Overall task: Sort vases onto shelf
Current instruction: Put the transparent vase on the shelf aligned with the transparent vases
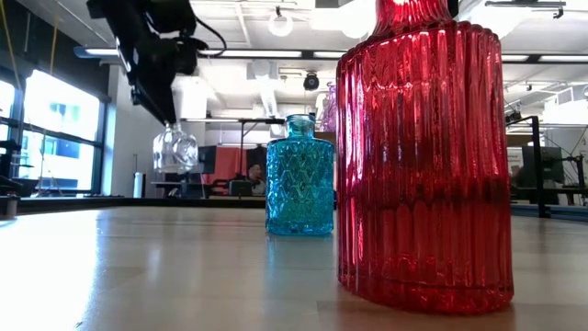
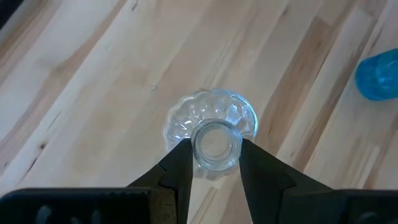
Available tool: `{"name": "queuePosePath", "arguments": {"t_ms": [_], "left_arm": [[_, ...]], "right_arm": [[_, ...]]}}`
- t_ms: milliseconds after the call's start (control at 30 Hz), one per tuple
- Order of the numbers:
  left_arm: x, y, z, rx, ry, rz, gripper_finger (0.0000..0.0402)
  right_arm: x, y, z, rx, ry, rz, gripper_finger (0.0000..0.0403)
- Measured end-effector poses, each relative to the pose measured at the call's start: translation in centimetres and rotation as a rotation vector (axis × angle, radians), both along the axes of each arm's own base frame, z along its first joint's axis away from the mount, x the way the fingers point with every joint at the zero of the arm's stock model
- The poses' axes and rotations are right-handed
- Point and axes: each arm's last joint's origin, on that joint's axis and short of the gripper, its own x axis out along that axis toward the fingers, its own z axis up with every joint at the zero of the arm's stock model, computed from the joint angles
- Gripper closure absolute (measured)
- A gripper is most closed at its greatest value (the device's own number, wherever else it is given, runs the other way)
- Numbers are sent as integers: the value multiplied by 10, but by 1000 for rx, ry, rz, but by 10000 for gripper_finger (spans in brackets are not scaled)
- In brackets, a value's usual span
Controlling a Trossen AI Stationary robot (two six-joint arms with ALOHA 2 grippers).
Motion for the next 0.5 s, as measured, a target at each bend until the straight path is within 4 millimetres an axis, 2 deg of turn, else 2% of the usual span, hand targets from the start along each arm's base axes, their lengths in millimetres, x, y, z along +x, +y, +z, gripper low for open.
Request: {"name": "queuePosePath", "arguments": {"t_ms": [267,500], "left_arm": [[-8,-4,15,12,-63,34,302],[-6,-3,44,46,-135,47,302]], "right_arm": [[0,0,0,0,0,0,288],[0,0,0,0,0,0,288]]}}
